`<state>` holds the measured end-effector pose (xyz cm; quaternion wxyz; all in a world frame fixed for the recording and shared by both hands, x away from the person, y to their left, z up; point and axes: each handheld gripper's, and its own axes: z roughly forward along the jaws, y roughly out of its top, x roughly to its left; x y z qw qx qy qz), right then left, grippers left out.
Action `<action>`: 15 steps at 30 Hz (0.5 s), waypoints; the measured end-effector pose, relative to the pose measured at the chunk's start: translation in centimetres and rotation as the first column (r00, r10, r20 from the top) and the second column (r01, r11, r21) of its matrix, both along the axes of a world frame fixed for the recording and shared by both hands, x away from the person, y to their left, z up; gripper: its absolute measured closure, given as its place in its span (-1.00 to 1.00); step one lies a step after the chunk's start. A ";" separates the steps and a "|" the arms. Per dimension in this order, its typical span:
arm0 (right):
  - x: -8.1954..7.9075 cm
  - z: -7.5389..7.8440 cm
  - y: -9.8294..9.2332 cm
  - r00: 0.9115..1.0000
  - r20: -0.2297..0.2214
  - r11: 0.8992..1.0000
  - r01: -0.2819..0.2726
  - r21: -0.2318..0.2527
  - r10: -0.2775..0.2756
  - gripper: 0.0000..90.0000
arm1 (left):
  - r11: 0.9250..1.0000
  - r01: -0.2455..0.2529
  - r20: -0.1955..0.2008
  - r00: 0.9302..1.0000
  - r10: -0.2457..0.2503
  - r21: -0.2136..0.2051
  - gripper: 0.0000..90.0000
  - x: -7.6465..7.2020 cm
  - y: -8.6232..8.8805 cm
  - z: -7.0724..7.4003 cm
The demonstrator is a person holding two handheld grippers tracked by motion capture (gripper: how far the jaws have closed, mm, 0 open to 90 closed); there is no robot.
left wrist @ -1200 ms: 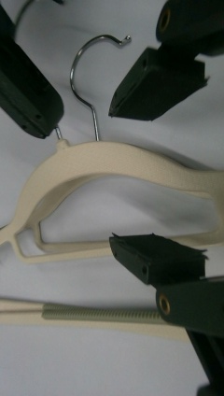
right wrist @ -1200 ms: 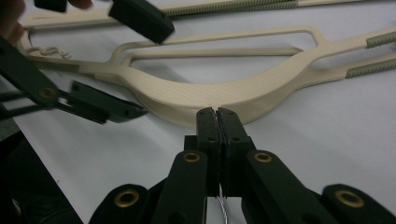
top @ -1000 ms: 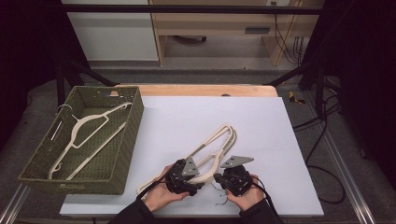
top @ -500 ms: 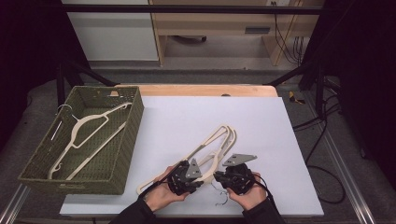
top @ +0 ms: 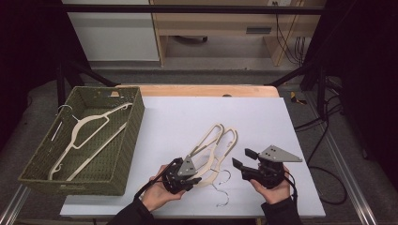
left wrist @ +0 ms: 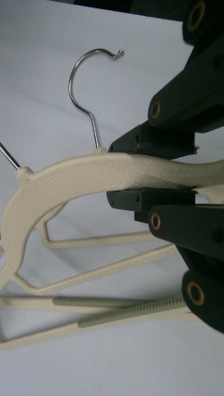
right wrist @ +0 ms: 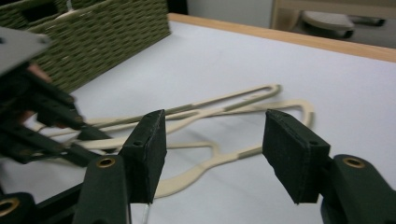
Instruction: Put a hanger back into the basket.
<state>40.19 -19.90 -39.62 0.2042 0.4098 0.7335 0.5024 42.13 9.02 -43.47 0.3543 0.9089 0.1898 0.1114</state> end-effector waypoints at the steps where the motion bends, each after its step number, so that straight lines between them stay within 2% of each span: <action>1: 0.1 -0.2 -0.3 1.000 -0.003 1.000 0.010 0.004 -0.010 -0.15 | 1.000 -0.002 0.002 1.000 0.002 -0.003 0.70 0.0 0.2 0.3; 5: 0.5 -1.1 -1.1 0.999 -0.003 0.999 0.035 0.008 -0.035 -0.33 | 0.999 -0.033 0.011 0.999 0.033 -0.040 0.72 0.0 1.0 1.2; 6: 0.6 -1.2 -1.2 0.999 0.000 0.999 0.035 0.008 -0.035 -0.36 | 0.999 -0.035 0.017 0.999 0.036 -0.038 0.73 0.1 1.3 1.5; 8: 0.6 -1.5 -1.3 1.000 0.006 1.000 0.026 0.015 -0.026 -0.48 | 0.996 -0.067 0.022 0.997 0.068 -0.066 0.74 0.2 1.8 1.9; 12: 0.7 -1.8 -1.6 1.000 0.016 1.000 0.011 0.027 -0.012 -0.62 | 0.991 -0.105 0.036 0.994 0.108 -0.077 0.77 0.5 2.7 2.6; 15: 0.8 -2.0 -1.6 1.000 0.021 0.999 0.010 0.040 -0.011 -0.70 | 0.986 -0.142 0.041 0.988 0.147 -0.091 0.80 0.8 3.5 2.9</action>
